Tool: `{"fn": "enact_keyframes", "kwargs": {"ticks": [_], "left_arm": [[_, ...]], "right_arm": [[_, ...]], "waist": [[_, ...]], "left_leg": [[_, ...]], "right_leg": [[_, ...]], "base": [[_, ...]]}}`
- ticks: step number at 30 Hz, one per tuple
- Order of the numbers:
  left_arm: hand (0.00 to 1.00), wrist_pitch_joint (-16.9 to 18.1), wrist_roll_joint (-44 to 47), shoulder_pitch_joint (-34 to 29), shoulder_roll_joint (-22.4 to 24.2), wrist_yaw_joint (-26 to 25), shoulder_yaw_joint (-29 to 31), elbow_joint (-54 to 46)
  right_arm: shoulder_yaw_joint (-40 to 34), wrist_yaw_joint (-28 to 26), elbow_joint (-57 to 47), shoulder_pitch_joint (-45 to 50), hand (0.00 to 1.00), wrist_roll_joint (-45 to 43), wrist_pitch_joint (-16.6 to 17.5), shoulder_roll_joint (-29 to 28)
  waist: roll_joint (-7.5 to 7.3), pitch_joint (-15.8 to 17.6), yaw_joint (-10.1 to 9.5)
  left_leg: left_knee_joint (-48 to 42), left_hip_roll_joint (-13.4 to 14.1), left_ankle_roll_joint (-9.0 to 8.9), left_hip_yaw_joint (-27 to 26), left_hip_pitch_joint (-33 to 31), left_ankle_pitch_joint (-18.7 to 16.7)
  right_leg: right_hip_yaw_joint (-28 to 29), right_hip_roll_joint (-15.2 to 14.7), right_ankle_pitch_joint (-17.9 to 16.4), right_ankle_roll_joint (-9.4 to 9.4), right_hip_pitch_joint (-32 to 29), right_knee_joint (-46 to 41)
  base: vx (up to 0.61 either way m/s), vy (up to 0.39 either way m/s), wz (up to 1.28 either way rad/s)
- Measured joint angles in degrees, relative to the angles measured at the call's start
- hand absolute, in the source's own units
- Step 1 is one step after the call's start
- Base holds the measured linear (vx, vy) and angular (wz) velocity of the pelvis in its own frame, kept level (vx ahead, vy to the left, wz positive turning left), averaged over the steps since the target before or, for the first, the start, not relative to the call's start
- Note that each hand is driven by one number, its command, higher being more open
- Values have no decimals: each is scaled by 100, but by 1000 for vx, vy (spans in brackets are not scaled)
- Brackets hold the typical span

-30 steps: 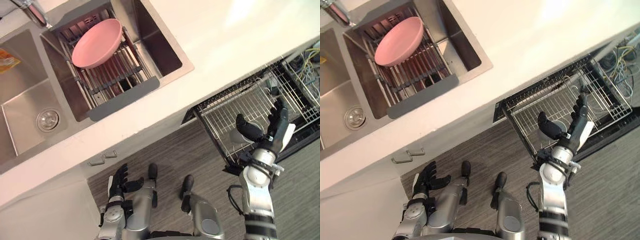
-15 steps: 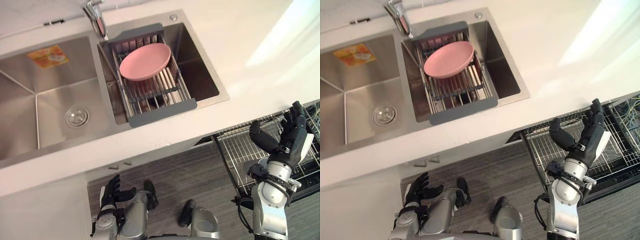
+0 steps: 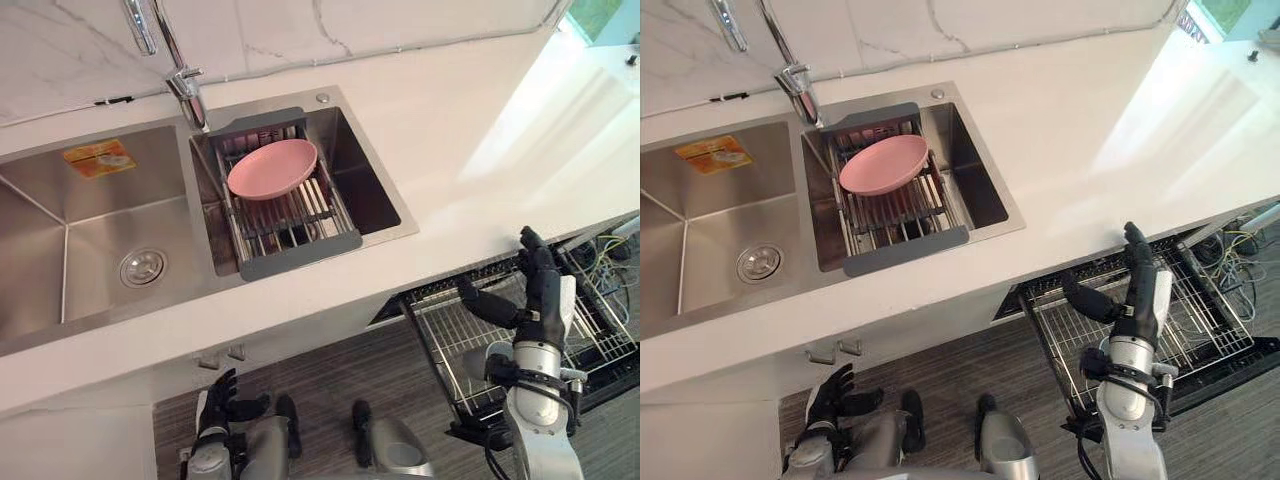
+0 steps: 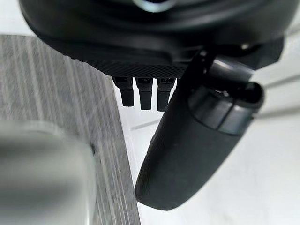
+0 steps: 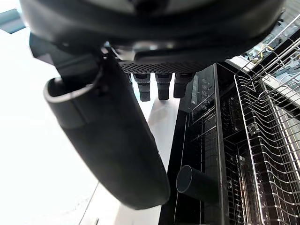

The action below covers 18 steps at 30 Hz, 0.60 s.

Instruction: Walk over to the sink, pick up the cup, carry it to the dishwasher, place the cup inside the dishwasher, then close the dishwasher door

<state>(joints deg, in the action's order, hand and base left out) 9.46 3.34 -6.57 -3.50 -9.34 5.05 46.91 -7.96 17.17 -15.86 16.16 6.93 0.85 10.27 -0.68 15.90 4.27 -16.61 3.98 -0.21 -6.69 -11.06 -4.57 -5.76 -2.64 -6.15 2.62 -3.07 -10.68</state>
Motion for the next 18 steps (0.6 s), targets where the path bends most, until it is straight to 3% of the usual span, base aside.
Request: {"fn": "enact_keyframes", "kwargs": {"ticks": [5,7,9,11,14,18], "left_arm": [[90,-43,-2,-93,200,-2,-13,44],[90,-60,-8,-144,271,-2,-82,118],[90,-61,-8,-142,267,-4,-151,116],[90,-70,-9,-156,225,-6,-149,116],[90,-109,-21,-178,122,-6,-169,132],[90,-118,-116,-207,18,2,-272,184]], "right_arm": [[201,-105,-513,340,90,346,-57,-183],[514,-330,-1173,469,90,580,248,-242],[602,-374,-1546,458,90,695,620,-483],[559,-366,-1697,376,90,725,782,-692],[311,-330,-1694,467,90,793,813,-1004],[154,-323,-1670,458,90,751,809,-1020]], "waist": [[202,-328,-33],[267,-628,-98],[230,-716,-201],[169,-754,-199],[47,-790,-194],[14,-793,-162]], "left_leg": [[502,52,-69,6,235,273],[749,64,-72,-42,361,385],[832,95,-66,-117,481,442],[869,97,-56,-196,512,482],[967,56,-45,-333,611,507],[1076,-40,-12,-470,722,529]], "right_leg": [[-82,77,190,-59,195,350],[-146,78,206,-72,268,437],[-238,76,206,-72,391,478],[-250,56,204,-69,405,484],[-107,-2,183,-1,395,476],[43,-93,210,73,398,459]], "base": [[-5,-69,8],[12,-54,21],[4,-45,25],[-32,-6,7],[-34,42,-19],[-22,72,-20]]}}
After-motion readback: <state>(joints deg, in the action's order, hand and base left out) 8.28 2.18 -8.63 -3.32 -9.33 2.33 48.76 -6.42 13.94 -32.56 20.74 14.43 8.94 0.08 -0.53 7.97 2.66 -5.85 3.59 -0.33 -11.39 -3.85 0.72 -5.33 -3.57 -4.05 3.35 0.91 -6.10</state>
